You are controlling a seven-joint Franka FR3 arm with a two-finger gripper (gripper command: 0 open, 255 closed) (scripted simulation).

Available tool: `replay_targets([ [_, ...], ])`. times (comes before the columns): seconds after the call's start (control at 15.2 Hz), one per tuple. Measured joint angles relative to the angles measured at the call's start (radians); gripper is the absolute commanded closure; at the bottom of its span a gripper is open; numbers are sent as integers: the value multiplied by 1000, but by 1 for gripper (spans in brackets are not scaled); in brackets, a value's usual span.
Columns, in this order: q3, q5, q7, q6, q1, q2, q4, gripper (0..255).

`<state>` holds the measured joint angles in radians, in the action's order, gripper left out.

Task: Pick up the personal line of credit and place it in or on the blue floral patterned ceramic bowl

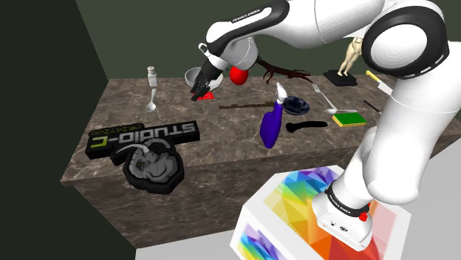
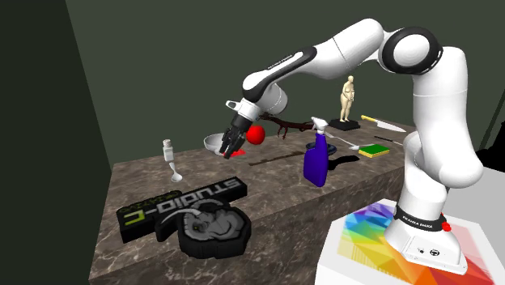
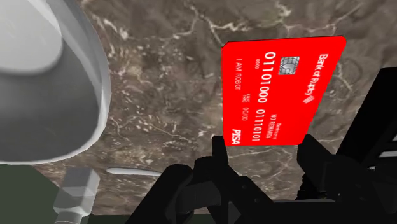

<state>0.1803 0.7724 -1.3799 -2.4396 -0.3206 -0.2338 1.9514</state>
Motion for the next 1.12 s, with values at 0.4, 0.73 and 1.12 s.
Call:
replay_targets([
  [0.4, 12, -50, 56, 47, -5, 36, -24, 255],
  [0.73, 41, -46, -14, 62, 29, 131, 89, 255],
  [1.12, 94, -76, -98, 100, 82, 287, 250, 255],
])
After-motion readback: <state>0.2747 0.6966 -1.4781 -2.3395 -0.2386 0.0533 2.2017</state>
